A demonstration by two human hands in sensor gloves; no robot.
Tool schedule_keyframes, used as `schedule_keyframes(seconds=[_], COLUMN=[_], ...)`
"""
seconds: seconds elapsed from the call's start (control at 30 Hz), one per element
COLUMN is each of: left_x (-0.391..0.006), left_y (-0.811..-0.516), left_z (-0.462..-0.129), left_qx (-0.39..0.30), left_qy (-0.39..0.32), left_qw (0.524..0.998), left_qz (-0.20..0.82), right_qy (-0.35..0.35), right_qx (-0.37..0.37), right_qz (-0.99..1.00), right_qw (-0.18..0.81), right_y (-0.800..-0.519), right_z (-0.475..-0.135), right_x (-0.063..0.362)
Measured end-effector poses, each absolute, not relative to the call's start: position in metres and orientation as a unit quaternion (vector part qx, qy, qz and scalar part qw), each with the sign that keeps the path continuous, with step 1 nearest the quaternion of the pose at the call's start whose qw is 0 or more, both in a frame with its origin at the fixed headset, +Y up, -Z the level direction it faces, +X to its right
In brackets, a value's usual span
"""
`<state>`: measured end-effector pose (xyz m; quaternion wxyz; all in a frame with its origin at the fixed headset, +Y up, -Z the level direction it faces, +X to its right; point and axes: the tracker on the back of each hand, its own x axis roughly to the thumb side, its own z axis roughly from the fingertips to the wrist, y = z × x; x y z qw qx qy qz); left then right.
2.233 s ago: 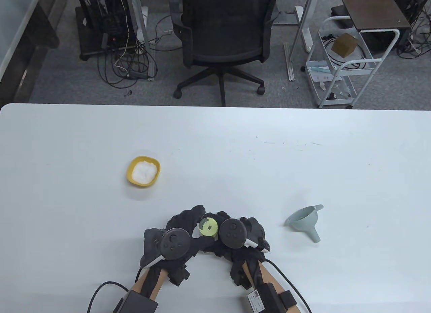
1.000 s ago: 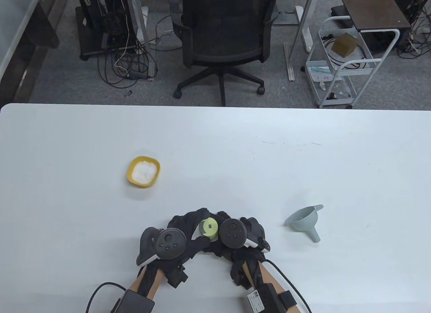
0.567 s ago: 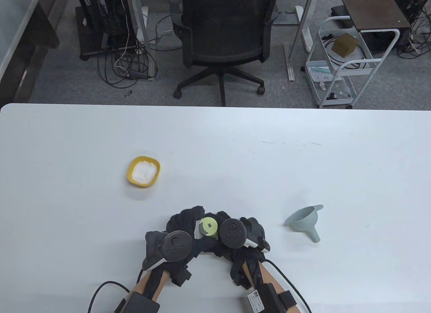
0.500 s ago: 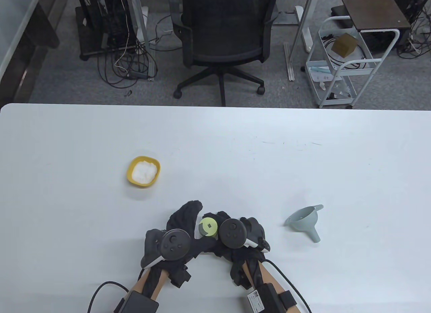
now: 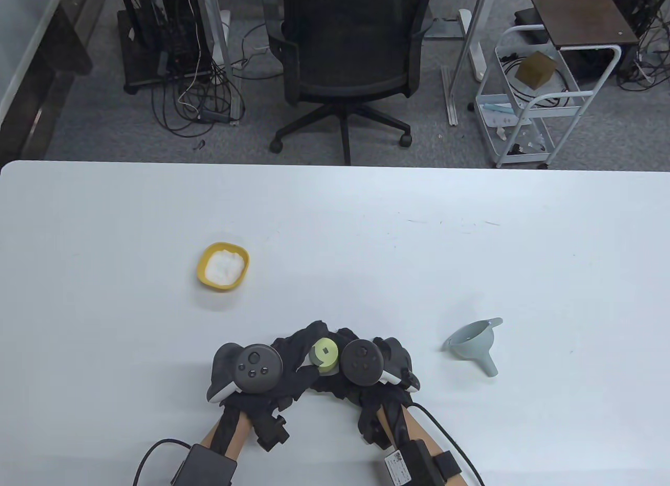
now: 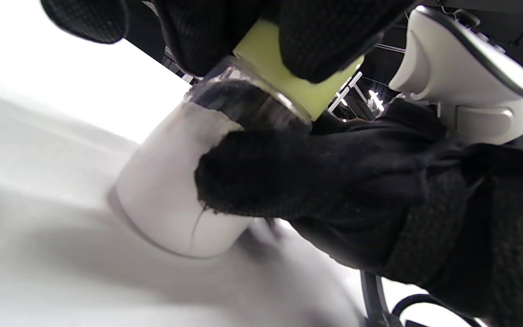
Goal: Unscrew the press dispenser and pour salt into it
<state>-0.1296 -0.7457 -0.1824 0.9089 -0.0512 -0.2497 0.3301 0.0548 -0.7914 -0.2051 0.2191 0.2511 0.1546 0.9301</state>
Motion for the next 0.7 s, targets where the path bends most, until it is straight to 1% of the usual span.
schedule_keyframes(seconds=[0.4, 0.7], left_x=[-0.1302, -0.1229], left_y=[-0.7447, -0.7479], left_z=[-0.1773, -0.1739], left_qx=[0.006, 0.032], left_qy=[-0.207, -0.178], left_qw=[0.934, 0.947], left_qz=[0.292, 0.266], right_qy=[0.155, 0.155], right_qx=[0.251, 0.251], right_qz=[0.930, 0.930], right_qw=[0.219, 0.219], right_y=[-0.7914, -0.7915], right_z=[-0.2051, -0.2052], right_x=[0.0548, 0.0550])
